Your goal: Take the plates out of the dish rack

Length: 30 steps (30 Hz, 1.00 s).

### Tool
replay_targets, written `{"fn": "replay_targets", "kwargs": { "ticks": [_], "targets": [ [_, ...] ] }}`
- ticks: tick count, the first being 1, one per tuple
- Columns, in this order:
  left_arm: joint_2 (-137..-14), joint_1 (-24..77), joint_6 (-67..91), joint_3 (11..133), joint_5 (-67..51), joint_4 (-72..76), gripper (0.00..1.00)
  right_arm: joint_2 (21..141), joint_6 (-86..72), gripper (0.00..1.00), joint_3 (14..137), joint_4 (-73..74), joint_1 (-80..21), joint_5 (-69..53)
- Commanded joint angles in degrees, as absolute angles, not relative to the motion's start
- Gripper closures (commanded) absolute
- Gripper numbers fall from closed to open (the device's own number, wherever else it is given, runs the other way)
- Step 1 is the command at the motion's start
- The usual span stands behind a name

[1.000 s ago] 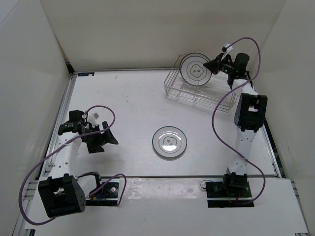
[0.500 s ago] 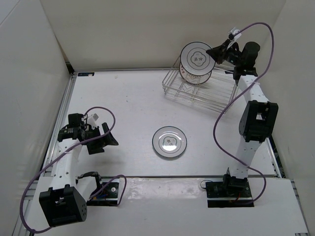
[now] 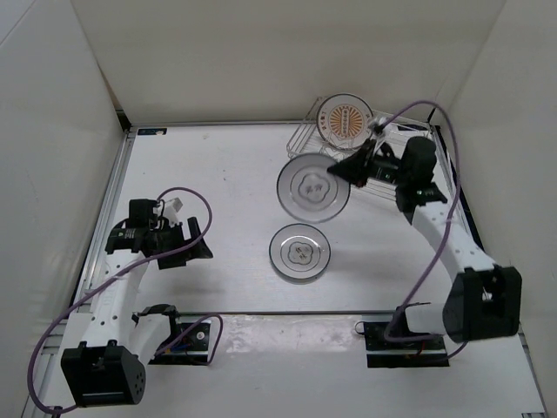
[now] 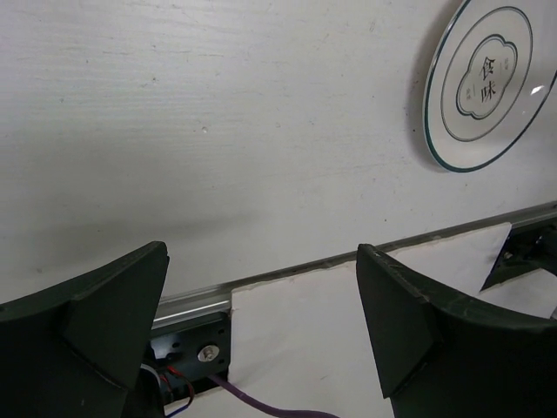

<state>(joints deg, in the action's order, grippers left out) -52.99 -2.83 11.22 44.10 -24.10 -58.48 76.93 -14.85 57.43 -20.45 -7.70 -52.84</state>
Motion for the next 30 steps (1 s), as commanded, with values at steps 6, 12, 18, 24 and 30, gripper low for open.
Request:
{"fn": "replay_targets", "kwargs": {
  "ticks": [6, 12, 18, 24, 30],
  "targets": [
    [-52.0, -0.3, 13.2, 42.9, -23.7, -55.1, 0.0, 65.0, -13.9, 1.0, 42.2, -0.5, -14.1, -49.6],
    [-51.2, 2.5, 12.8, 42.6, -22.4, -56.5, 0.0, 67.3, -18.0, 1.0, 34.3, -5.7, -16.1, -46.9],
    [-50.8, 2.5, 12.7, 41.8, -21.8, -57.0, 0.0, 74.8, -21.7, 1.0, 33.2, -15.8, -17.5, -48.3],
    [-51.2, 2.5, 11.7, 42.7, -21.4, -57.7, 0.0, 82.0, -23.4, 1.0, 35.5, -19.5, -18.1, -46.6],
    [-51.5, 2.5, 11.1, 43.2, -20.7, -58.8, 0.0, 87.8, -24.5, 1.0, 38.2, -21.4, -18.5, -46.1]
  ]
}}
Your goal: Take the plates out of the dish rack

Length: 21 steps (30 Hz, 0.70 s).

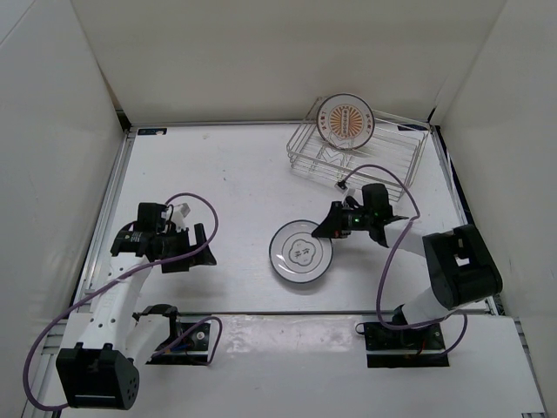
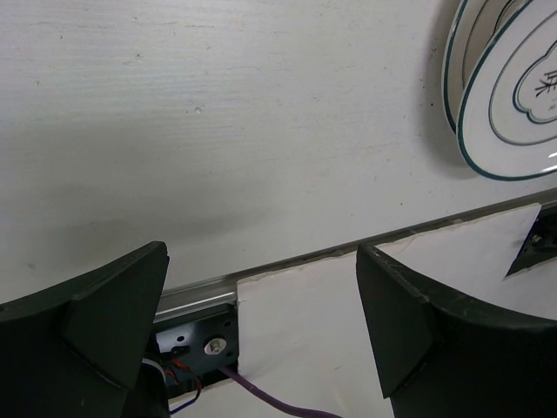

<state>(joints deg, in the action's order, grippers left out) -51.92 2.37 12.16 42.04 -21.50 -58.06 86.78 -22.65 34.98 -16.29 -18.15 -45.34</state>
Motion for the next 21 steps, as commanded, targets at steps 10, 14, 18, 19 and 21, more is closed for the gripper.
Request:
{"fn": "replay_targets", "kwargs": {
  "ticks": [10, 14, 18, 19, 21],
  "targets": [
    [-51.5, 2.5, 10.5, 42.8, -18.4, -59.8, 0.0, 90.3, -22.8, 0.73, 40.9, -20.1, -18.7, -45.4],
    [-51.6, 2.5, 10.5, 42.8, -17.8, -59.9, 0.0, 91.2, -21.4, 0.65, 42.6, -16.4, -18.8, -44.7],
    [-51.8, 2.5, 10.5, 42.9, -17.8, -59.9, 0.0, 90.4, -18.9, 0.5, 43.5, -12.1, -18.9, -44.3],
    [-51.6, 2.5, 10.5, 42.8, -17.8, -59.9, 0.0, 90.2, -17.1, 0.48, 43.9, -10.0, -18.9, -43.8],
    [-51.6, 2.5, 10.5, 42.7, -17.7, -59.9, 0.0, 89.5, -14.5, 0.19, 44.5, -3.9, -18.9, -43.5]
  ]
}}
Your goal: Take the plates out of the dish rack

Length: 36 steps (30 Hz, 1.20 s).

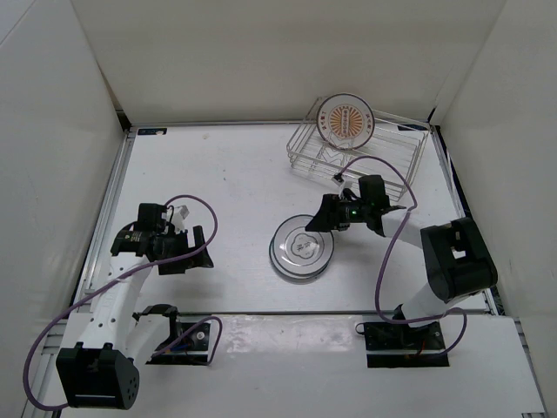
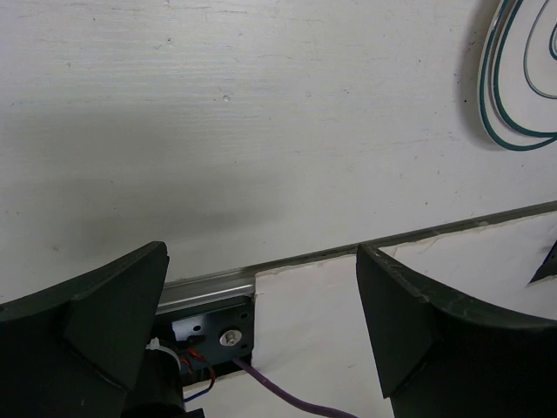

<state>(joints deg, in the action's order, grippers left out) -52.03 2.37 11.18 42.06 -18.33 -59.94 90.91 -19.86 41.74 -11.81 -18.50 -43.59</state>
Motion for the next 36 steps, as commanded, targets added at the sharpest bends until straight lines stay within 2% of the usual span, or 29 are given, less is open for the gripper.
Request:
{"fn": "replay_targets", "kwargs": {
  "ticks": [1, 6, 10, 13, 16, 19, 20, 24, 26, 29, 31, 34, 35, 36],
  "targets": [
    [-51.5, 2.5, 10.5, 42.6, -17.5, -59.9, 0.0, 87.9, -11.4, 0.1, 46.0, -1.9, -18.8, -42.7],
    [-51.2, 2.5, 10.7, 42.4, -16.9, -59.8, 0.0, 83.9, -2.0, 0.1, 47.2, 10.3, -19.0, -36.3],
    [-50.7, 2.5, 10.6, 42.4, -16.9, -59.9, 0.0, 78.2, 6.5, 0.1, 53.2, 23.3, -19.1, -26.8],
    [-50.4, 2.5, 10.6, 42.1, -16.6, -59.9, 0.0, 71.4, 11.6, 0.1, 55.4, 20.3, -18.8, -17.8],
    [-49.6, 2.5, 11.4, 41.0, -17.0, -59.1, 0.0, 69.7, 17.1, 0.1, 60.4, 14.7, -18.5, -6.1],
    [-49.1, 2.5, 11.6, 40.1, -16.9, -58.4, 0.0, 76.8, 19.6, 0.1, 75.9, 16.2, -16.6, 1.6],
    [-49.0, 2.5, 11.7, 40.1, -16.5, -58.4, 0.0, 83.2, 20.3, 0.1, 79.0, 16.4, -16.3, 3.1],
    [-48.3, 2.5, 11.0, 40.7, -14.9, -59.6, 0.0, 96.5, 21.1, 0.1, 94.8, 12.9, -13.5, 4.7],
    [-48.0, 2.5, 10.4, 41.0, -14.5, -60.2, 0.0, 102.1, 21.8, 0.15, 105.9, 15.3, -11.7, 5.0],
    [-48.0, 2.5, 9.9, 41.5, -14.1, -60.6, 0.0, 108.0, 21.8, 0.2, 115.5, 16.6, -8.7, 2.1],
    [-47.9, 2.5, 9.8, 41.3, -13.7, -60.6, 0.0, 112.2, 21.7, 0.2, 119.2, 17.7, -6.8, -3.6],
    [-48.2, 2.2, 10.2, 40.9, -12.2, -60.1, 0.0, 115.8, 20.6, 0.3, 122.0, 16.8, -4.4, -9.1],
    [-48.1, 2.2, 11.0, 40.7, -10.8, -59.9, 0.0, 116.8, 20.6, 0.38, 122.0, 16.1, -3.6, -10.2],
    [-48.6, 2.3, 11.8, 40.3, -10.5, -59.6, 0.0, 117.9, 20.1, 0.39, 122.3, 15.0, -3.1, -11.5]
  ]
}}
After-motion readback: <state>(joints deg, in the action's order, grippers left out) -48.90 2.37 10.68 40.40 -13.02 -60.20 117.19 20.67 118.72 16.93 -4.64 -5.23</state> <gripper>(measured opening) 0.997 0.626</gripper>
